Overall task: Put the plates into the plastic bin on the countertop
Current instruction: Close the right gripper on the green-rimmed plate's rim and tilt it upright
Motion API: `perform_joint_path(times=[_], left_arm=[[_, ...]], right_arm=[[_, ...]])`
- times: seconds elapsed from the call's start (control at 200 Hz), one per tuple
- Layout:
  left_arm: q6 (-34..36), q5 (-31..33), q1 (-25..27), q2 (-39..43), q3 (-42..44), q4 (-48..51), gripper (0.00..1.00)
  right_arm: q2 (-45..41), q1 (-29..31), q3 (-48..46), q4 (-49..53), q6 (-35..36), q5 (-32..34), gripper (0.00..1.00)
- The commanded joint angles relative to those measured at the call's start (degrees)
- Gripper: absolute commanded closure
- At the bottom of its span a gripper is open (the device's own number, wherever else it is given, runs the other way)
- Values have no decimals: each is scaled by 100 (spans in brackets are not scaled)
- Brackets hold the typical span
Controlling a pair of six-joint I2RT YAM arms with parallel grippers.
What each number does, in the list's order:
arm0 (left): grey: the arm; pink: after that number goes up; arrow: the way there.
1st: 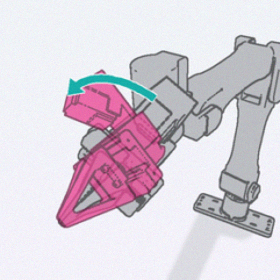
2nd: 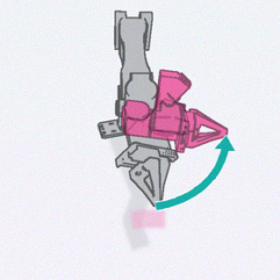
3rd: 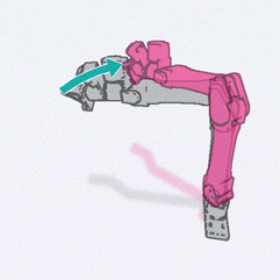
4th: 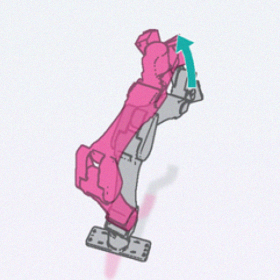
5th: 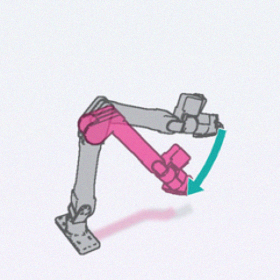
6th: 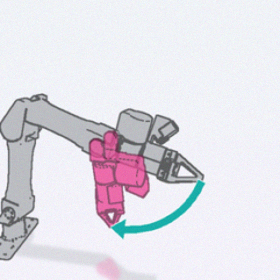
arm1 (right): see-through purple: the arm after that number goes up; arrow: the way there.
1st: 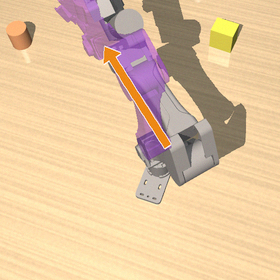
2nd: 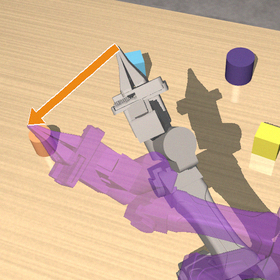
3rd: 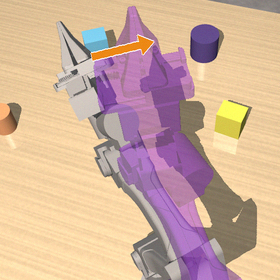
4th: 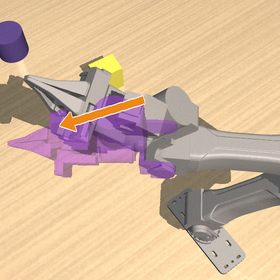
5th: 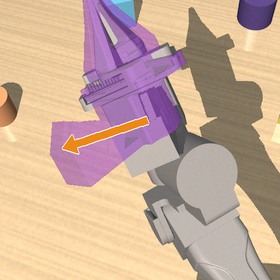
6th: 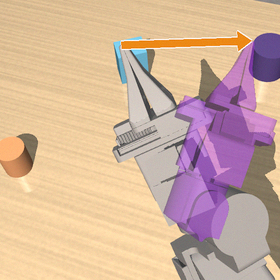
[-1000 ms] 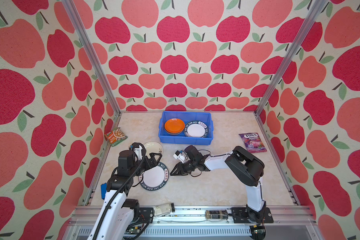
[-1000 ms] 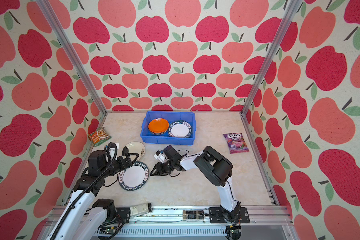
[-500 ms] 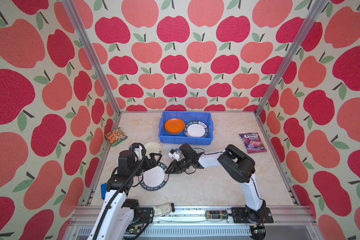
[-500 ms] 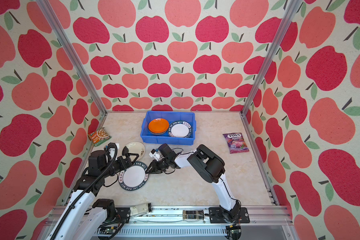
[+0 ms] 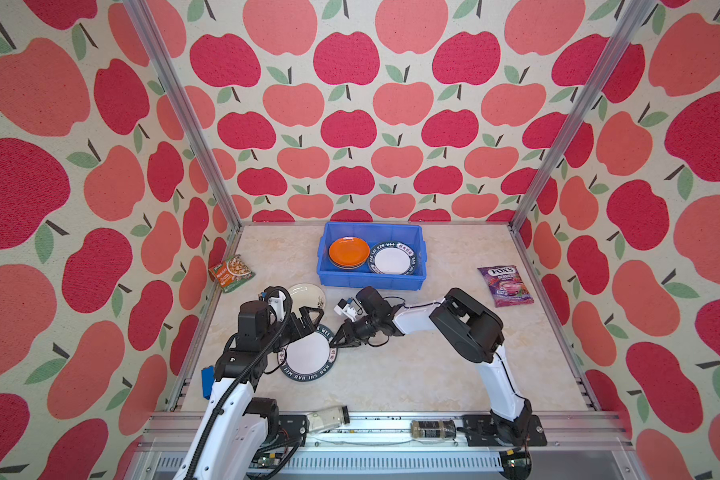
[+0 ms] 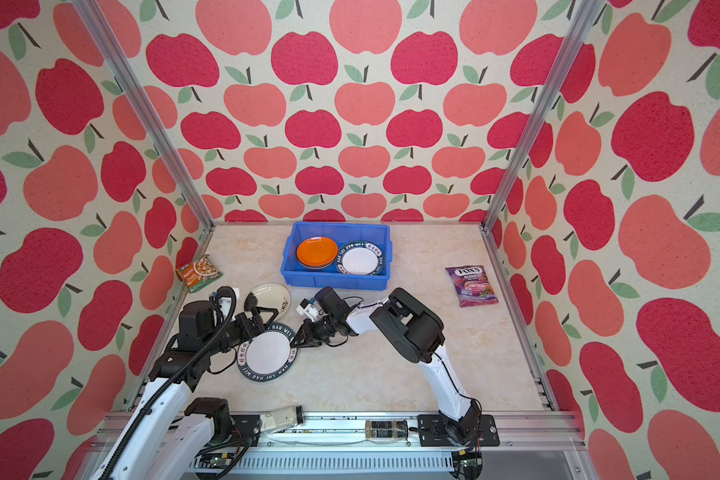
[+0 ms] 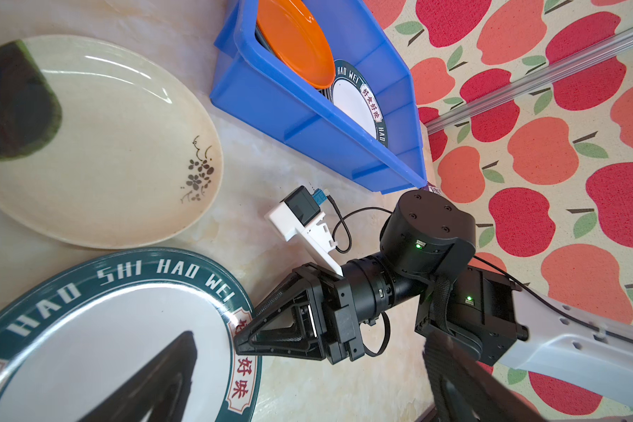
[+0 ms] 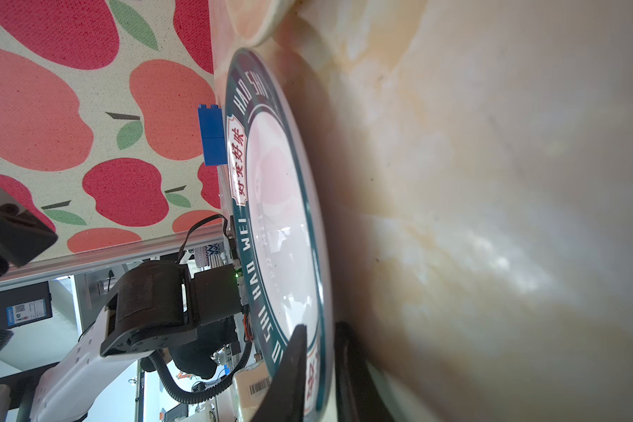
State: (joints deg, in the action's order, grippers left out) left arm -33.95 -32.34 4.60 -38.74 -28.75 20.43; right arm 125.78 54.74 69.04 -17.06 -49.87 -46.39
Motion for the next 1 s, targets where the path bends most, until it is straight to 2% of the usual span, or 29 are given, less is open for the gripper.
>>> perform_joint_path(times=[0.0,0.07,0.185,0.36,0.44,0.515,0.655,0.75,0.87,0.996], left_arm=[[-1,35,-29,-28,72,-132,1],[0,26,-29,-29,71,-151,1],[-12,50,-35,-40,50,-146,1],[55,218,-29,-142,-88,-276,1],[73,263,-30,-319,-212,-451,1],[139,219,-29,-551,-352,-640,1],[472,423,-34,-1045,-765,-765,1],[632,500,-39,-1380,-1081,-908,1],[644,277,-29,-1769,-1348,-1294,1],[584,16,62,-2087,-1466,-1654,1]], right_arm=[[132,2,-122,147,-41,139,85],[115,-7,-174,82,-64,148,89],[48,-41,-351,-297,-169,101,100],[-367,-160,-912,-875,-269,160,100],[-789,-192,-1253,-821,-280,226,100],[-1354,-179,-1513,-249,-46,407,100],[-2544,-112,-1673,1650,952,1320,100],[-3215,-227,-1927,2066,990,1666,100],[-3981,-453,-1994,2695,1131,1966,100],[-4599,-864,-1955,3157,1238,1994,100]])
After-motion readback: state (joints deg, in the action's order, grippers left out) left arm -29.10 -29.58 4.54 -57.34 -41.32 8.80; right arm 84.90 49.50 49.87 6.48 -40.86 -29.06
